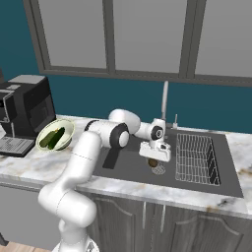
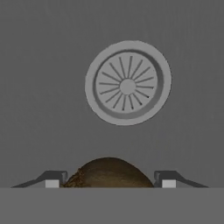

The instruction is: Pick the cucumbers from the cabinet and place them in one bowl. Pick the kiwi from the sink and place it in the other bowl.

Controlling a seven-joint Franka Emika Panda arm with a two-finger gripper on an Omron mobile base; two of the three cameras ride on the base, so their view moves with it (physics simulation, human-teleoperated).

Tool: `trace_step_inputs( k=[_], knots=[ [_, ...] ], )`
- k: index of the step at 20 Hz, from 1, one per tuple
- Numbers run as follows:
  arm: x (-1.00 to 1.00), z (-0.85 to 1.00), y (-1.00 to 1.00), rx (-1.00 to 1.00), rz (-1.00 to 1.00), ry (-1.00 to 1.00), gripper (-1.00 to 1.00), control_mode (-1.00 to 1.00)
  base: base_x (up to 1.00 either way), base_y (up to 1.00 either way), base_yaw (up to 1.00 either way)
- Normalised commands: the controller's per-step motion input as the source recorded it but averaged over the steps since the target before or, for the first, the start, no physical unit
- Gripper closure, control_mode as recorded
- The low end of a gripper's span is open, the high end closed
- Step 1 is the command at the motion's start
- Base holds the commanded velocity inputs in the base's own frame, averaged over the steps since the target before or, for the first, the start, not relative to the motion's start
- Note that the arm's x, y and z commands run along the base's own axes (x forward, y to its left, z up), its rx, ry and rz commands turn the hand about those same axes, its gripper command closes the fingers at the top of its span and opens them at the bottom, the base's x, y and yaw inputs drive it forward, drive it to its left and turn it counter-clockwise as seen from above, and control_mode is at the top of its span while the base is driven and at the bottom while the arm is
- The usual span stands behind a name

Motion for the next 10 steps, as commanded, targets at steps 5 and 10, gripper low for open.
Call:
trace_step_inputs(
  k=[5,10],
  knots=[
    [0.01,0.74,0.33,0.0,-0.05,-0.11,1.0,-1.0,0.0,0.0,0.0],
    [-0.29,0.81,0.11,0.0,-0.03,-0.06,1.0,-1.0,0.0,0.0,0.0]
  ],
)
